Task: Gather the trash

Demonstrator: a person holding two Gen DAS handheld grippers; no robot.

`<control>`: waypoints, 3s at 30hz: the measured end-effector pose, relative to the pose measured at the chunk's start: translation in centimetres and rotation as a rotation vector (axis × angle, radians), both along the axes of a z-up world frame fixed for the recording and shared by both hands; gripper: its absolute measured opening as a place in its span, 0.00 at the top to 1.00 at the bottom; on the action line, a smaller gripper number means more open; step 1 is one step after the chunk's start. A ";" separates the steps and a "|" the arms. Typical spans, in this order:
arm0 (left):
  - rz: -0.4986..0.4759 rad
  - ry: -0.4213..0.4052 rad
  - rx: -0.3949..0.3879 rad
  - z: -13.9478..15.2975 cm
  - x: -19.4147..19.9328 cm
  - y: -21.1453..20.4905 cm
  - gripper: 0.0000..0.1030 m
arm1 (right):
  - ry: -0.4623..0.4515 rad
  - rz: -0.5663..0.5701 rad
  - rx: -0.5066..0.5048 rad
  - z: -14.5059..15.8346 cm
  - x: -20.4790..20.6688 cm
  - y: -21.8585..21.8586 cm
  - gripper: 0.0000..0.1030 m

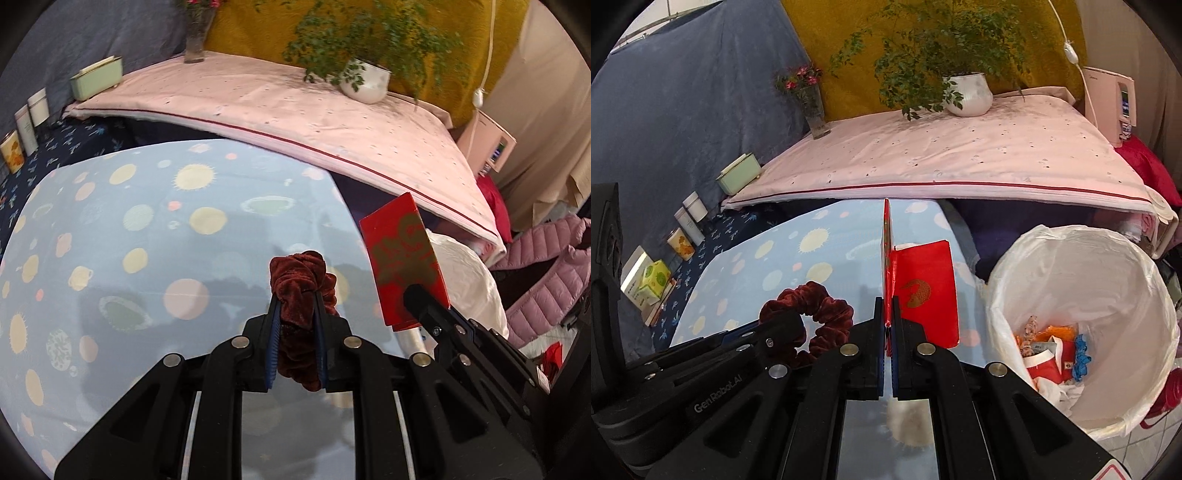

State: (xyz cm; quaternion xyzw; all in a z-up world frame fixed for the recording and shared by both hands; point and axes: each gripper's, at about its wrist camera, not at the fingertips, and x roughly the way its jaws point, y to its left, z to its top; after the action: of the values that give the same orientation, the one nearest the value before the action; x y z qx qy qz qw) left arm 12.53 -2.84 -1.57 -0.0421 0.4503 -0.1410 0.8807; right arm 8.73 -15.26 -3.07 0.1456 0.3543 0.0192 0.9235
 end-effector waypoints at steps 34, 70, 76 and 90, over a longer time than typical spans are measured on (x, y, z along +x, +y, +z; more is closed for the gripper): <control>-0.236 0.023 0.028 -0.8 -0.9 -15.9 0.59 | 0.033 -0.324 0.064 -2.8 -5.5 -16.3 0.90; -0.047 -0.037 0.175 -2.7 -3.7 -7.0 0.33 | 0.121 -0.275 -0.172 -1.7 -7.0 -10.9 0.39; -0.046 -0.029 0.194 -3.5 -4.2 -6.6 0.32 | 0.130 -0.258 -0.211 -2.1 -7.2 -10.2 0.31; -0.049 -0.004 0.204 -4.7 -4.7 -6.7 0.30 | 0.148 -0.249 -0.241 -3.1 -7.4 -9.8 0.16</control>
State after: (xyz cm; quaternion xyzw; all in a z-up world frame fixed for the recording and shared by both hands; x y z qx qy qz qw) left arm 7.87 -9.51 -6.30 0.0592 0.4617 -0.1160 0.8774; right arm 1.38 -25.08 -6.22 0.0776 0.4003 -0.1486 0.9009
